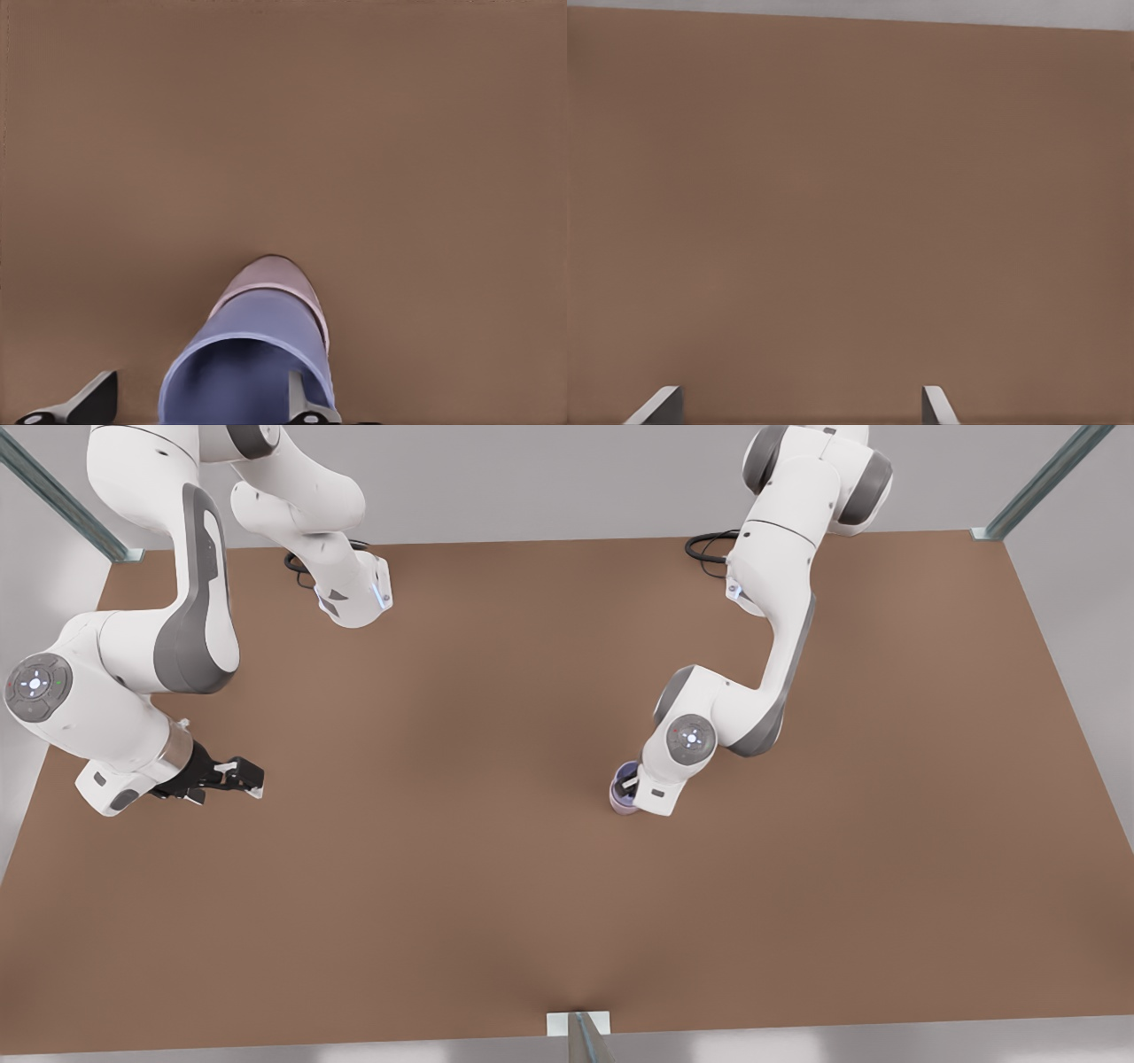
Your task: Stack the cups, with the pink cup at the bottom and the purple cup at the top
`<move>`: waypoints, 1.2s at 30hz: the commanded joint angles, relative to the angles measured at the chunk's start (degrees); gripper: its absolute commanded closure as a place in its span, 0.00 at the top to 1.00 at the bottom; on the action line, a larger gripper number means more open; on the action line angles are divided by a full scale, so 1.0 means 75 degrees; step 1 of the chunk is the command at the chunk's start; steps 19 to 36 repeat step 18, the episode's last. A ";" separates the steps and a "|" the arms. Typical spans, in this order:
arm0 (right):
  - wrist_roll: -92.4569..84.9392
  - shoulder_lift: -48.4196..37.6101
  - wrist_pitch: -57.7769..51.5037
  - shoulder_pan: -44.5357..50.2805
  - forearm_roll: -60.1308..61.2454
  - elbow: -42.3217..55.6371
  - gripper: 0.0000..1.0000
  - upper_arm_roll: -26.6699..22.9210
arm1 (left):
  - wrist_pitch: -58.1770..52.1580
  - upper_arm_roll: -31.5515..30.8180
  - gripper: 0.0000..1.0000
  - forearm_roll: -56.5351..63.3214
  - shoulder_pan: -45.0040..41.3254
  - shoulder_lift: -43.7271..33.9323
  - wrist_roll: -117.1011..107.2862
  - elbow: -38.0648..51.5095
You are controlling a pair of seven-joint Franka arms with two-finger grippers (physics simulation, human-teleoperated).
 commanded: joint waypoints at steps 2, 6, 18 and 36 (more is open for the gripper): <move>0.0148 -0.0012 0.0015 0.0001 0.0008 0.0044 1.00 -0.0001 | -0.0230 0.0011 0.99 0.0133 0.0152 -0.0193 -0.0593 0.0017; 0.0276 0.0105 0.0004 0.0000 -0.0097 0.0103 1.00 -0.0013 | -0.1272 0.0034 0.99 0.0157 0.0785 -0.0849 0.0941 0.0099; 0.1062 0.0304 -0.0723 0.0071 -0.0707 0.0735 1.00 0.0046 | -0.4320 0.0656 1.00 0.1528 0.2626 -0.2538 0.8255 0.1375; 0.1062 0.0304 -0.0723 0.0071 -0.0707 0.0735 1.00 0.0046 | -0.4320 0.0656 1.00 0.1528 0.2626 -0.2538 0.8255 0.1375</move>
